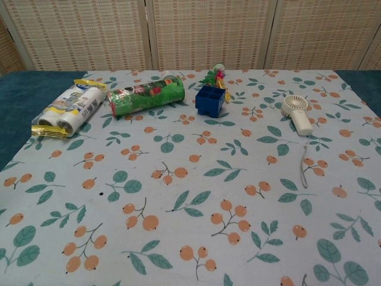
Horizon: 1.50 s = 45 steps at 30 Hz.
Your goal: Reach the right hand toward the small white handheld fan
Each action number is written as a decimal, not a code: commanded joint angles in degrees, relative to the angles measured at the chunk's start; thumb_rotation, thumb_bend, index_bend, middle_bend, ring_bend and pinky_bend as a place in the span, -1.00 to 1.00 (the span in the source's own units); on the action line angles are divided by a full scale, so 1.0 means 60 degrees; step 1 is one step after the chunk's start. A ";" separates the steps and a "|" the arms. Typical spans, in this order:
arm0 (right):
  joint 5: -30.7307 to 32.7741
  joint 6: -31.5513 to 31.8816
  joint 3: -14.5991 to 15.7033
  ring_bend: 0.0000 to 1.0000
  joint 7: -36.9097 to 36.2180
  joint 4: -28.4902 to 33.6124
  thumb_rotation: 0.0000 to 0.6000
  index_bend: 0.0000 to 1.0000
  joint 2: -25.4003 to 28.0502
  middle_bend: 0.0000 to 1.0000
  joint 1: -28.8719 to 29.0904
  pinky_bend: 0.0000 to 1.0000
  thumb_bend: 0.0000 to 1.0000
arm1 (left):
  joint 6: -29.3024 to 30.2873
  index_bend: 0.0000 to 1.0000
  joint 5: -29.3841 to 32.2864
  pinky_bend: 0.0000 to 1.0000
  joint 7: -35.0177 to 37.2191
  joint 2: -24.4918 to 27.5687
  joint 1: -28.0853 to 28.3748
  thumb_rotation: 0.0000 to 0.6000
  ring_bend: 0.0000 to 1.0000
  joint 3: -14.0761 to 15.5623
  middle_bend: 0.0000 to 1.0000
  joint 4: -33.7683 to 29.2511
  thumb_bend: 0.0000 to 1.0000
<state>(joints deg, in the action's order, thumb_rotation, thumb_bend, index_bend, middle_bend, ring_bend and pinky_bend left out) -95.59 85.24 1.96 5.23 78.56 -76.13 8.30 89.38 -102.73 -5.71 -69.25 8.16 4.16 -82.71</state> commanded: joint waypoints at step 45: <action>0.8736 -0.5372 -0.2771 0.33 0.5017 0.0532 1.00 -0.98 -0.1926 0.56 0.4385 0.39 0.45 | 0.0245 -0.53 0.0123 -0.28 0.0242 0.0200 -0.0161 1.00 -0.68 -0.0010 -0.50 -0.0132 -0.15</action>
<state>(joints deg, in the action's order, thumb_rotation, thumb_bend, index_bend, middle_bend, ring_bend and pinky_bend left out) -44.92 53.37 -14.35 34.09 82.97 -86.46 33.23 90.84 -102.00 -4.27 -68.06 7.20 4.11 -83.49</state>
